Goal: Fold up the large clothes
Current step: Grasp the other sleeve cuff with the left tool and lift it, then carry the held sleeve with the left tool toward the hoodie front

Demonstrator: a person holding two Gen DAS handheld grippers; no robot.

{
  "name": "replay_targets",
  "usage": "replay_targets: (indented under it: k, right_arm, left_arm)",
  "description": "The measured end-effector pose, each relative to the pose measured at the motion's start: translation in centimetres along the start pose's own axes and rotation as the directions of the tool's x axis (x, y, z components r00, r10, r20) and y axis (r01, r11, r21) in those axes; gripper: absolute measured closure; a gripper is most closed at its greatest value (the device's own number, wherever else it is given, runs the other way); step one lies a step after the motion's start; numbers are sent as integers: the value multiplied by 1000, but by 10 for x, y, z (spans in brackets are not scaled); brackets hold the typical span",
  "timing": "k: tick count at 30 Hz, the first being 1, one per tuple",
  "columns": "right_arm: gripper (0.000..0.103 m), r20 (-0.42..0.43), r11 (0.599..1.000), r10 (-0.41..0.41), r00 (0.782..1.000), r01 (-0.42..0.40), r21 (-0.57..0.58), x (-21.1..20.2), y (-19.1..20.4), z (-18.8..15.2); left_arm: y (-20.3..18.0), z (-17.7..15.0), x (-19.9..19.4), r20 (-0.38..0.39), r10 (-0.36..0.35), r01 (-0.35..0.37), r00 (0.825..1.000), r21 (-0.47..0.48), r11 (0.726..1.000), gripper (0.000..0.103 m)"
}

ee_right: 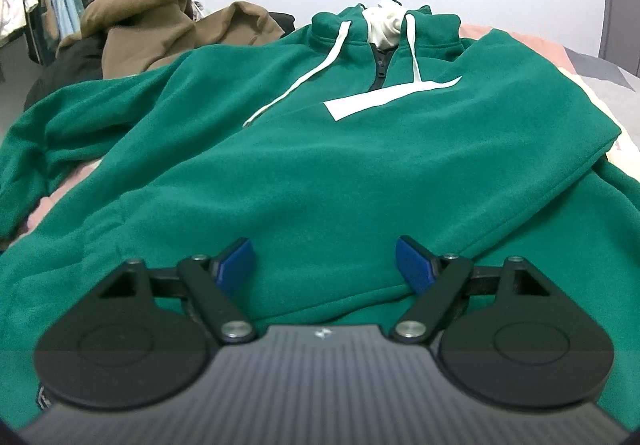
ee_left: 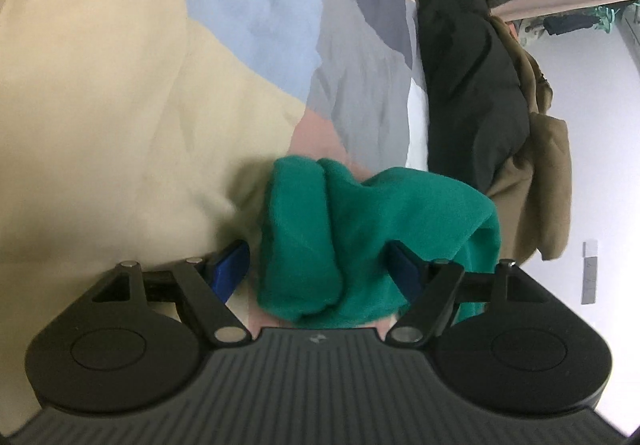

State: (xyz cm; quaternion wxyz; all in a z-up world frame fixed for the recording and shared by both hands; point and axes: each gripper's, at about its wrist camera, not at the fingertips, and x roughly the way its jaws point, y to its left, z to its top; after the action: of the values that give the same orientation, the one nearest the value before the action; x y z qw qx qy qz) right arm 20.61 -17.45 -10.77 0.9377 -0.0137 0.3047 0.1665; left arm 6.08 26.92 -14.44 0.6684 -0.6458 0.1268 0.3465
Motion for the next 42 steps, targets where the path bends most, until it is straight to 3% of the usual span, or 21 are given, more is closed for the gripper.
replay_targets:
  k: [1,4,9,13,15,17,20,24,29,31,33,35,37,39,42]
  right_arm:
    - [22,-1,1000,0,1000,0,-1,0,0,0]
    - [22,-4,1000,4,1000,-4,-2,-1,-1,1]
    - [22,-7,1000,6,1000,-6,6,-2,-3,2]
    - [22,-2,1000,-12,1000,12,15,-9,-6,3]
    - [22,7,1000,-30,1000,30,7,-14,-7,5]
    - [22,8,999,-29,1000,28,26,-19,-11,5]
    - [22,13,997,-8,1000,7,74,-25,-19,8]
    - [22,41,992,-13,999,7,123,-35,-33,15]
    - [22,99,974,-46,994,23,223,-55,-62,21]
    - [22,121,965,-66,990,33,259,-61,-75,21]
    - [22,140,950,-91,986,44,308,-66,-89,19]
    - [22,152,929,-107,983,44,367,-70,-104,16]
    - [22,157,909,-131,979,55,413,-72,-117,12]
    - [22,151,885,-143,978,58,463,-75,-131,9]
    - [22,168,857,-157,973,49,513,-80,-146,4]
  left_arm:
    - [-3,1,3,15,5,-6,1000,9,1000,28]
    - [-12,5,8,75,37,-43,996,79,996,58]
    - [-37,16,1,188,45,-87,981,222,971,71]
    - [-79,10,-32,308,-71,-77,949,441,894,73]
    - [-105,0,-50,331,-152,-57,931,545,837,73]
    - [-135,-15,-67,309,-254,-15,917,660,751,73]
    - [-177,-54,-95,268,-391,26,880,797,604,73]
    - [-223,-118,-120,83,-523,163,848,899,407,73]
    - [-254,-213,-126,-195,-555,333,809,930,158,73]
    - [-255,-255,-124,-304,-529,393,793,917,63,73]
    - [-251,-293,-119,-405,-473,454,783,891,-11,73]
    - [-243,-326,-109,-482,-402,501,779,863,-63,73]
    - [-230,-354,-96,-551,-323,554,770,827,-91,73]
    - [-215,-376,-86,-594,-254,588,763,802,-109,73]
    - [-196,-402,-64,-607,-166,597,777,795,-112,72]
